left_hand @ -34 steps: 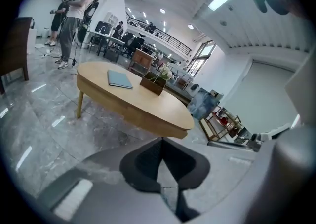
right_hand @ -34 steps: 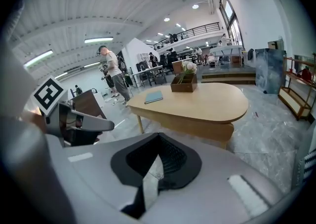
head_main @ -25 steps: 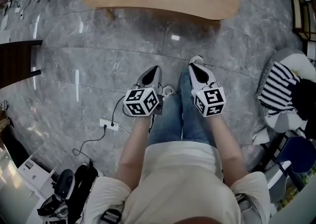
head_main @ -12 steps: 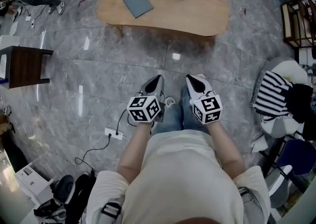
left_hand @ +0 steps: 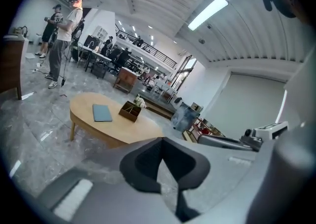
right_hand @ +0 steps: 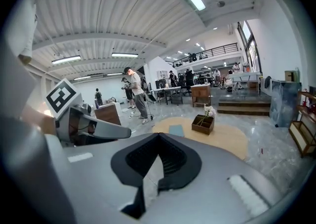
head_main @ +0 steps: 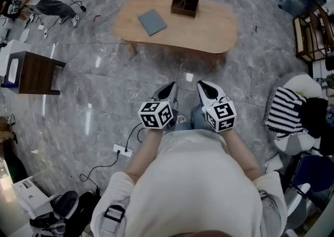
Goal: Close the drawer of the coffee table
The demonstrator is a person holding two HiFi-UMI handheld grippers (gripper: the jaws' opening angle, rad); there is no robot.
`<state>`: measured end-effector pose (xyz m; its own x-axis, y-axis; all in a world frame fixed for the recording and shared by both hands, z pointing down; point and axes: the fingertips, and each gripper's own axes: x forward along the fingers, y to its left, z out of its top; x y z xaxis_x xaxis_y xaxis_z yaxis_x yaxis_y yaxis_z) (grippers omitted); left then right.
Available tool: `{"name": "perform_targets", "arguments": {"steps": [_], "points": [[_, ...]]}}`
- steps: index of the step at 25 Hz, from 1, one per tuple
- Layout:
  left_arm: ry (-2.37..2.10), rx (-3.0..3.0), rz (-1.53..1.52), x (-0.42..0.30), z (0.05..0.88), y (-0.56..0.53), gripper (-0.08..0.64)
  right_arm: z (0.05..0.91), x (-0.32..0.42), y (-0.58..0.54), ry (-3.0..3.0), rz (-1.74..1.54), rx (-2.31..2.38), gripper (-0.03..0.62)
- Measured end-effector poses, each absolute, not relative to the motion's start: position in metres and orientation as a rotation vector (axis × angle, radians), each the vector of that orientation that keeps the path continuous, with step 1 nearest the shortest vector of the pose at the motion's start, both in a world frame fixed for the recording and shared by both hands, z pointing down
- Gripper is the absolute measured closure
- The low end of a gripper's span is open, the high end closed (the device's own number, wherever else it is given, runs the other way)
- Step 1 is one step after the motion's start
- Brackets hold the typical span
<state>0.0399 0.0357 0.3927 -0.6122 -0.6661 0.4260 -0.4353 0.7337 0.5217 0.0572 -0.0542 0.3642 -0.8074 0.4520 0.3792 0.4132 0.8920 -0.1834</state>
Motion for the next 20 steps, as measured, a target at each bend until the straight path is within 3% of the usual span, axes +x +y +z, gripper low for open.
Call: {"name": "perform_targets", "arguments": {"steps": [20], "points": [[-2.361, 0.900, -0.478, 0.055, 0.359, 0.025, 0.558, 0.332, 0.071, -0.059, -2.691, 0.211, -0.637, 0.593]]}}
